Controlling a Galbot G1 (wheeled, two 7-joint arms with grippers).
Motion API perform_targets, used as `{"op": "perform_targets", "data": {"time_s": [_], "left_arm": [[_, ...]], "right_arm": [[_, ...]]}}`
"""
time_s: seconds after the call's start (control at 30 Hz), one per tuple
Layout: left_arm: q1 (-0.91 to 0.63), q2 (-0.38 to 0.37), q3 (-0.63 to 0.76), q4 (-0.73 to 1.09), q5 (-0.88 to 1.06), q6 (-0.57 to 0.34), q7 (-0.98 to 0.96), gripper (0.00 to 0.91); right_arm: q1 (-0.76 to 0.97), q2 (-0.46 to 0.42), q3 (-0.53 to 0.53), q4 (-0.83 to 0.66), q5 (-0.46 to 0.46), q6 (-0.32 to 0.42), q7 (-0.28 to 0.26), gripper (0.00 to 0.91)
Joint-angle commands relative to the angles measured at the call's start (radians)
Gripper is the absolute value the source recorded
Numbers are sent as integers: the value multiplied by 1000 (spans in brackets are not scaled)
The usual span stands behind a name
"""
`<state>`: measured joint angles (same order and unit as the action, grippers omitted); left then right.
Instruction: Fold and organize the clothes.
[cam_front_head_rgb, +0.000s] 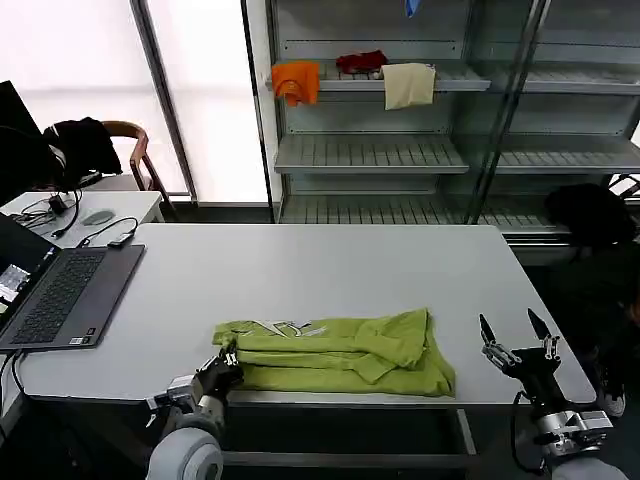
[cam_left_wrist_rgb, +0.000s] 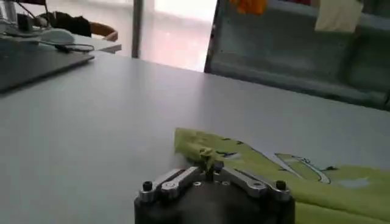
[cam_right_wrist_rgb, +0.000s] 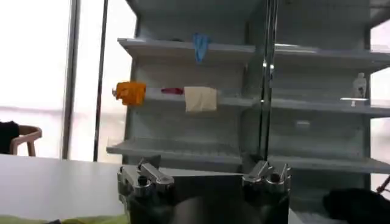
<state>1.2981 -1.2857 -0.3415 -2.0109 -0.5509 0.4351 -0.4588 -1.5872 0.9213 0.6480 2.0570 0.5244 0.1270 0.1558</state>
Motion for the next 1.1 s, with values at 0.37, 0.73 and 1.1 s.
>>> {"op": "perform_targets", "data": {"time_s": [0.37, 0.73, 1.1], "left_arm": [[3, 305, -335, -52, -234, 22, -3, 0], [-2, 310, -313, -301, -217, 59, 22, 0], [-13, 62, 273, -145, 233, -116, 128, 0]], "right_arm": [[39, -15, -12, 22, -2, -21, 7, 907], [44, -7, -9, 24, -2, -23, 10, 907], [38, -1, -9, 24, -9, -23, 11, 907]]}}
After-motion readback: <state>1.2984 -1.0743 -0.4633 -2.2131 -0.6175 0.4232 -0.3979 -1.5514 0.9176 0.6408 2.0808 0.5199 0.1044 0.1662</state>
